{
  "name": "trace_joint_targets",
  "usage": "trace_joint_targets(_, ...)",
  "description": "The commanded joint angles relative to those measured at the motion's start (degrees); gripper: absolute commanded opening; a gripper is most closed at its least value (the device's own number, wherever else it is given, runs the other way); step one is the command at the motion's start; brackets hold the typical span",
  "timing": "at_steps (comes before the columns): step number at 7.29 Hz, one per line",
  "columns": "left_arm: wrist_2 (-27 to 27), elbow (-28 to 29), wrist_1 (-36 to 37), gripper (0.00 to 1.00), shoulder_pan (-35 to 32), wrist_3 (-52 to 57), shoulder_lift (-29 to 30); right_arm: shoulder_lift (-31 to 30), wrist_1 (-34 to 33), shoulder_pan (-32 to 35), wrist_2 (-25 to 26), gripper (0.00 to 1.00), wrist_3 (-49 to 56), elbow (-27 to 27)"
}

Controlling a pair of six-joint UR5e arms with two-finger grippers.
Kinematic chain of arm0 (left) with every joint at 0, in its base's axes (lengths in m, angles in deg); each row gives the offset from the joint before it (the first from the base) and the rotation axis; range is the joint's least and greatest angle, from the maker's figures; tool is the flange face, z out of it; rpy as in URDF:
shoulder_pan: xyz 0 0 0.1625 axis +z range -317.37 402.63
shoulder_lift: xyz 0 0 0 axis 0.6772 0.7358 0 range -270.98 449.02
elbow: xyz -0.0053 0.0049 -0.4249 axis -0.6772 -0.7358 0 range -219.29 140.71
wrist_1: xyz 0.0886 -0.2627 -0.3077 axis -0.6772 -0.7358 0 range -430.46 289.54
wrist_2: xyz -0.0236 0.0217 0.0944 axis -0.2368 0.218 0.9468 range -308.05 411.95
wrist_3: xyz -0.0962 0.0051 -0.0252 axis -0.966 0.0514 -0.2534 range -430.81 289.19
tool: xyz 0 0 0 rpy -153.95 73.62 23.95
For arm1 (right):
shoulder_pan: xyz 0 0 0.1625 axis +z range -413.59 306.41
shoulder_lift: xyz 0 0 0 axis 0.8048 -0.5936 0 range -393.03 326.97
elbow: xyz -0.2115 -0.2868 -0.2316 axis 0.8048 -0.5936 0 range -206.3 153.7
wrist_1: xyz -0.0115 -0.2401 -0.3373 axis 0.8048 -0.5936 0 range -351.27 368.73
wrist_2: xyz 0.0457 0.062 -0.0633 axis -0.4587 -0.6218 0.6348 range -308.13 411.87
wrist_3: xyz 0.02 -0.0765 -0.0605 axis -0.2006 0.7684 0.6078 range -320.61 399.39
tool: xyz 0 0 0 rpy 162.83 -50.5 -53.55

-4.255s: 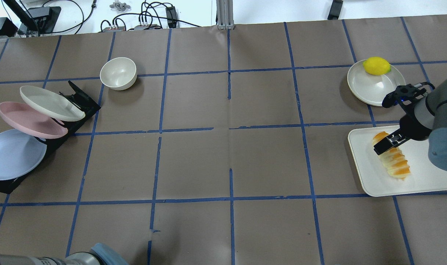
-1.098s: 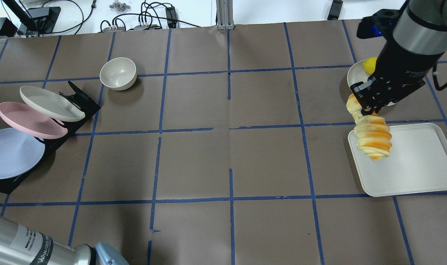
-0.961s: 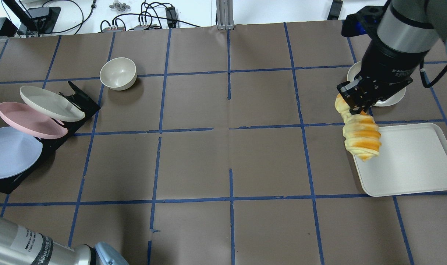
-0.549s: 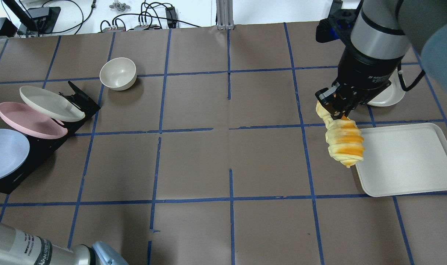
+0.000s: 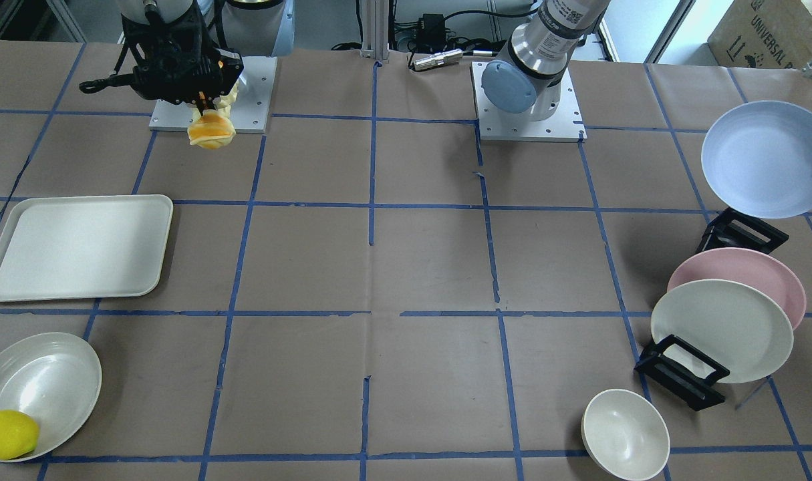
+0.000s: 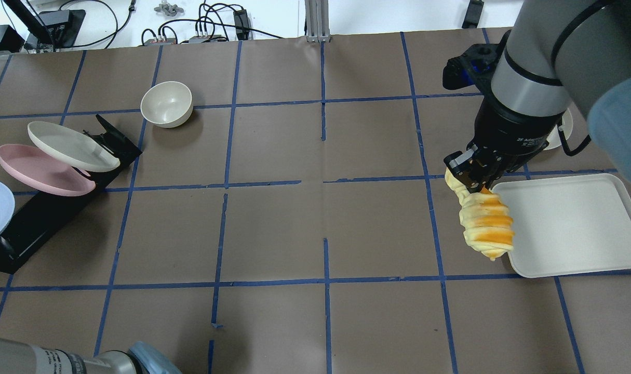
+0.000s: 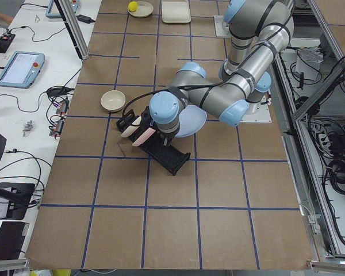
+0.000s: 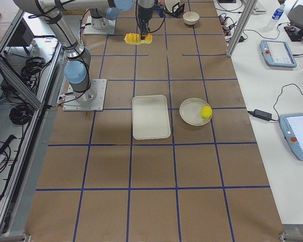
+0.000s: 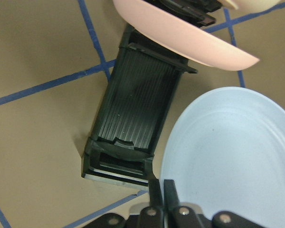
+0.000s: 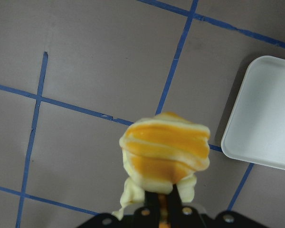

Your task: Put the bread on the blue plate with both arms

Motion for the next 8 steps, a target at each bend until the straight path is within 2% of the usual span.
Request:
trace_joint_targets(1,-0.6,-0.5,-2.1,0.03,-6.8,-4.0,-3.4,-0.3,-0.4,-0.5,0.1,0.05,0.8,0.3)
trace_joint_targets(4,-2.8,-2.8,-1.9,0.03,-25.0,-16.3,-7.3,-0.6,-0.3,-0.3,0.5,0.04,0.8,0.3)
trace_joint_targets(5,-5.5,-4.3,-0.7,0.03,-29.9,-21.2,-6.6,-0.6,-0.4,-0.3,0.5,0.04,0.8,0.2)
trace_joint_targets(7,-7.1,-5.6,4.0,0.03,-40.8,-26.5,-3.5,-0.6,-0.3,-0.5,0.5,0.05,0.8,0.1)
trace_joint_targets(8,-7.9,-5.7,7.1,0.03,-45.9,-34.8,-1.5,-0.6,-0.3,-0.5,0.6,0.05,0.8,0.2)
